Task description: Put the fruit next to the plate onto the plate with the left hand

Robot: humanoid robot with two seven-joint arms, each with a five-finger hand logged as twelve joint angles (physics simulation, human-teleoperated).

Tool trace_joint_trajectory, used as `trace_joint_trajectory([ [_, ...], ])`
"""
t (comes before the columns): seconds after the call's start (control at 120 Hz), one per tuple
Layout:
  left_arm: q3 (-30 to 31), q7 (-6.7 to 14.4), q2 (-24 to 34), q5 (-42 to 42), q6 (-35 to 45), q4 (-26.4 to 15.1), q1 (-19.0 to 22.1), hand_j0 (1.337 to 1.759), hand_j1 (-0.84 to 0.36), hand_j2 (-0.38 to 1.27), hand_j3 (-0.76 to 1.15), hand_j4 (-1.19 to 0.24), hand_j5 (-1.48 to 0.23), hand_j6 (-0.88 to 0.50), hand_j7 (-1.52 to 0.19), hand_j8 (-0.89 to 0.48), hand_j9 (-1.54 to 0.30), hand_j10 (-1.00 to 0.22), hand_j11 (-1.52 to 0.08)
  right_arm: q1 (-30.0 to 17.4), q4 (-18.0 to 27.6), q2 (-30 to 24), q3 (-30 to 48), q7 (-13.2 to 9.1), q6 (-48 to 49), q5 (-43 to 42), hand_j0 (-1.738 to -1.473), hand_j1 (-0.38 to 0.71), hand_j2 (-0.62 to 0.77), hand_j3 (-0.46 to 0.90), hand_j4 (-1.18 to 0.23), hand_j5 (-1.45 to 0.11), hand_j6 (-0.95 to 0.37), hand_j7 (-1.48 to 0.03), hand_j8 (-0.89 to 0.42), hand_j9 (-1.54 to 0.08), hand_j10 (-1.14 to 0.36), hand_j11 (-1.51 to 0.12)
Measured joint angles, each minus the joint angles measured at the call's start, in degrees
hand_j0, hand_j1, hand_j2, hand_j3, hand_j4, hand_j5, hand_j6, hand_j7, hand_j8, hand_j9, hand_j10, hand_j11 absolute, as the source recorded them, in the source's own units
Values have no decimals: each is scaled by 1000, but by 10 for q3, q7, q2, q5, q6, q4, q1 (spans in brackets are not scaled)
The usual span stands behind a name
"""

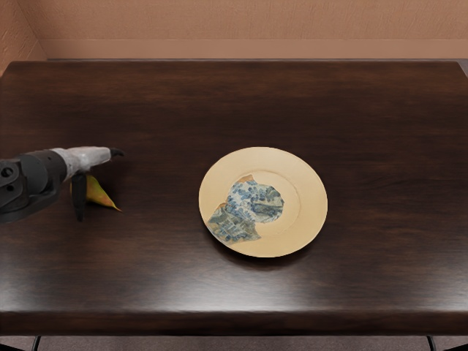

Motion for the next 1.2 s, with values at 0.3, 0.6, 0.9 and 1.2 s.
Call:
trace_joint_trajectory([
  [0.3,3,0,2,8,37,-3,9,1658,214,26,0,-120,-149,-122,-149,-122,-149,-120,-149,0,0,0,0,0,0,0,-1658,-349,0,0,0,0,0,0,0,0,0,0],
  [0.6,4,0,4,9,55,-8,25,1658,133,40,0,-189,-238,-191,-238,-190,-238,-188,-237,0,0,0,0,0,0,0,-1658,-349,0,0,0,0,0,0,0,0,0,0],
  [0.9,11,0,25,9,72,-27,34,1658,21,59,0,-282,-360,-284,-359,-283,-359,-281,-359,0,0,0,-1,0,0,0,-1658,-349,0,0,0,0,0,0,0,0,0,0],
  [1.2,16,0,24,14,76,-31,34,1658,-104,81,0,-387,-496,-388,-496,-388,-496,-386,-495,0,0,0,0,0,0,0,-1658,-349,0,0,0,0,0,0,0,0,0,0],
])
